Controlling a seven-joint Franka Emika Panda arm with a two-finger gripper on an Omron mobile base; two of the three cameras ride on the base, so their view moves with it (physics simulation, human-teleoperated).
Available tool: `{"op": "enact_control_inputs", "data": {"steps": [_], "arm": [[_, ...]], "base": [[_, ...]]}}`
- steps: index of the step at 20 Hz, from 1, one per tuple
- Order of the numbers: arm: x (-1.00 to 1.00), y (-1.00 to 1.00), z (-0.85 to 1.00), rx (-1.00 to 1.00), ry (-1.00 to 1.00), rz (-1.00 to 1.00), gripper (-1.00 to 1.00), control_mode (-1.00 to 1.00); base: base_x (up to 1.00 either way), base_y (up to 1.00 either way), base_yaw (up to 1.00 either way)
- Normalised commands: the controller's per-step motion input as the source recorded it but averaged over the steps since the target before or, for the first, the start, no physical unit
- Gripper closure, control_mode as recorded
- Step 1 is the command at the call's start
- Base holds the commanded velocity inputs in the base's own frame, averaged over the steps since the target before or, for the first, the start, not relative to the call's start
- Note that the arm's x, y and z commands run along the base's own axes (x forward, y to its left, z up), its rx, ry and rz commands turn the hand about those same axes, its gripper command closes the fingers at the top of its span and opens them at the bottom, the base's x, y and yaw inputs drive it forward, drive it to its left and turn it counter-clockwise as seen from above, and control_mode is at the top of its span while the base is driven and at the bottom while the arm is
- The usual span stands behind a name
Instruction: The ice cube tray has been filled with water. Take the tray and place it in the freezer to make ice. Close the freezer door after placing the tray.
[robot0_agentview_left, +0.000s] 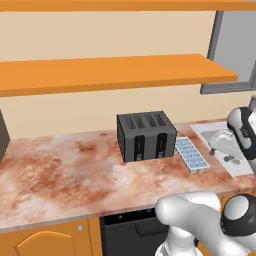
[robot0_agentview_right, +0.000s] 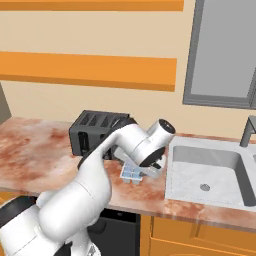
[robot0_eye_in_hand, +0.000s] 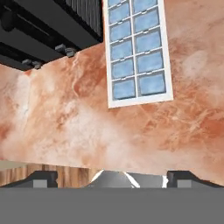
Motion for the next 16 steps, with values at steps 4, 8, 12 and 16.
{"op": "enact_control_inputs", "data": {"steps": [4,8,12,16], "arm": [[0.99,-0.18,-0.64,0.12,0.05,0.0,-1.0,-1.0],[0.79,-0.2,-0.56,0.07,0.01,0.0,-1.0,-1.0],[0.42,-0.35,-0.32,0.0,0.0,0.0,-1.0,-1.0],[0.35,-0.23,-0.16,0.0,0.05,0.0,-1.0,-1.0]], "base": [[0.0,0.0,0.0],[0.0,0.0,0.0],[0.0,0.0,0.0],[0.0,0.0,0.0]]}}
